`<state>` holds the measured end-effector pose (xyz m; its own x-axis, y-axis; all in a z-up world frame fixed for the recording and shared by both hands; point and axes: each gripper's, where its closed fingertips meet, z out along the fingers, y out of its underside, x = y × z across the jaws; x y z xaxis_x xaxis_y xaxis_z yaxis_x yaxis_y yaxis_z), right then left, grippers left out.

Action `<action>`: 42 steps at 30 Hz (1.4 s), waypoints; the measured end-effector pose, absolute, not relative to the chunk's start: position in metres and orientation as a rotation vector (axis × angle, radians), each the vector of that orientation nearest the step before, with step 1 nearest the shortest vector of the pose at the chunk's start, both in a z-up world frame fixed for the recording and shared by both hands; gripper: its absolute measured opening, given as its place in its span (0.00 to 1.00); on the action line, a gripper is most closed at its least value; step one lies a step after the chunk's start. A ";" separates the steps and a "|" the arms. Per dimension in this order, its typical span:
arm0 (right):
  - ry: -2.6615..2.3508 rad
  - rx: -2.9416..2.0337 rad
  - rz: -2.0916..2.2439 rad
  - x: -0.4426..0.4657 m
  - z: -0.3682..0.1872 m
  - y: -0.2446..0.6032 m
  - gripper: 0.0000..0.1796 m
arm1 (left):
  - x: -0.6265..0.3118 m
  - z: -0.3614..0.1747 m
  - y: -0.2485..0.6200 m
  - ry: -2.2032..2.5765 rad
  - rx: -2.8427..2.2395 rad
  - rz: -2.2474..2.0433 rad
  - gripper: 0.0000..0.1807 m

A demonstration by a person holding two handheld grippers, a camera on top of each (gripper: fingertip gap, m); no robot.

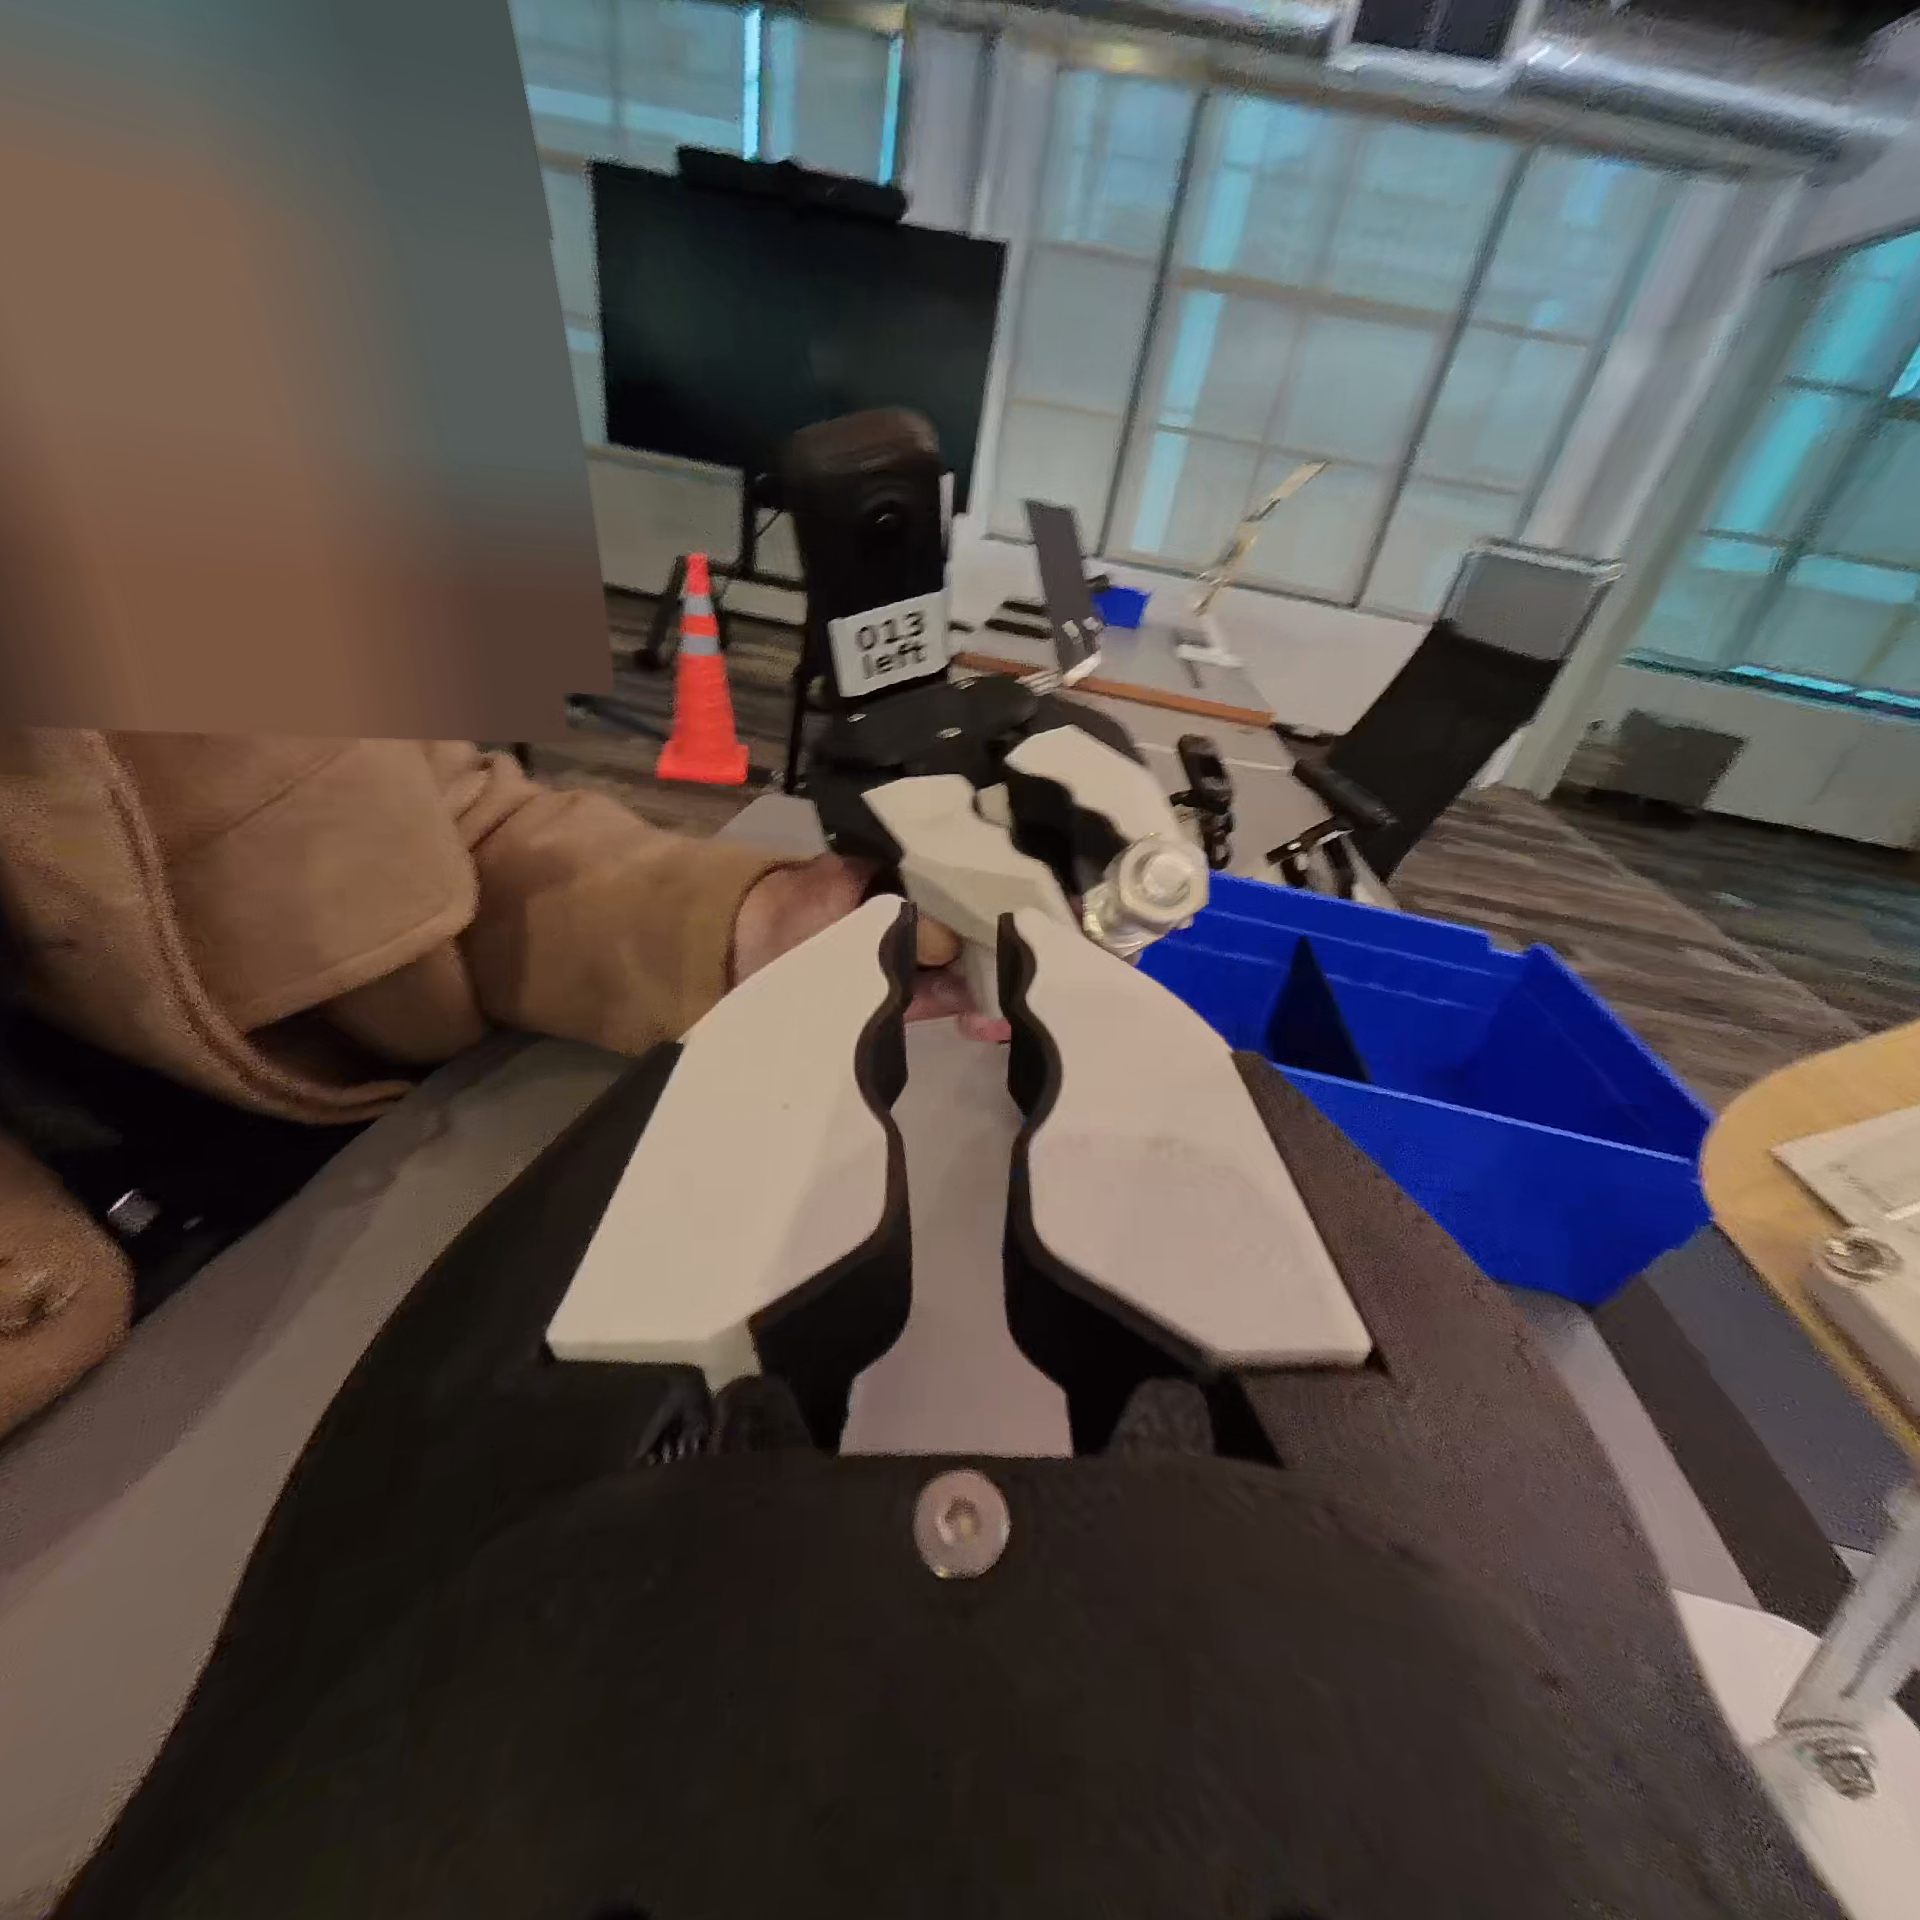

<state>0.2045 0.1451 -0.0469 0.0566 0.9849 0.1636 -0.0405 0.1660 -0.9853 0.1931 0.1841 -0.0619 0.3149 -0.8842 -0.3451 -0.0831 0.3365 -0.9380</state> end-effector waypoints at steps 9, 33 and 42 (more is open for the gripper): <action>-1.102 -1.127 1.024 0.208 -0.044 0.164 0.23 | 0.198 -0.064 0.179 1.164 -1.089 -0.700 0.10; -1.210 -1.125 1.044 0.205 -0.051 0.152 0.11 | 0.195 -0.064 0.181 1.157 -1.089 -0.702 0.10; -1.157 -1.154 1.016 0.205 -0.051 0.161 0.17 | 0.199 -0.067 0.181 1.161 -1.101 -0.696 0.10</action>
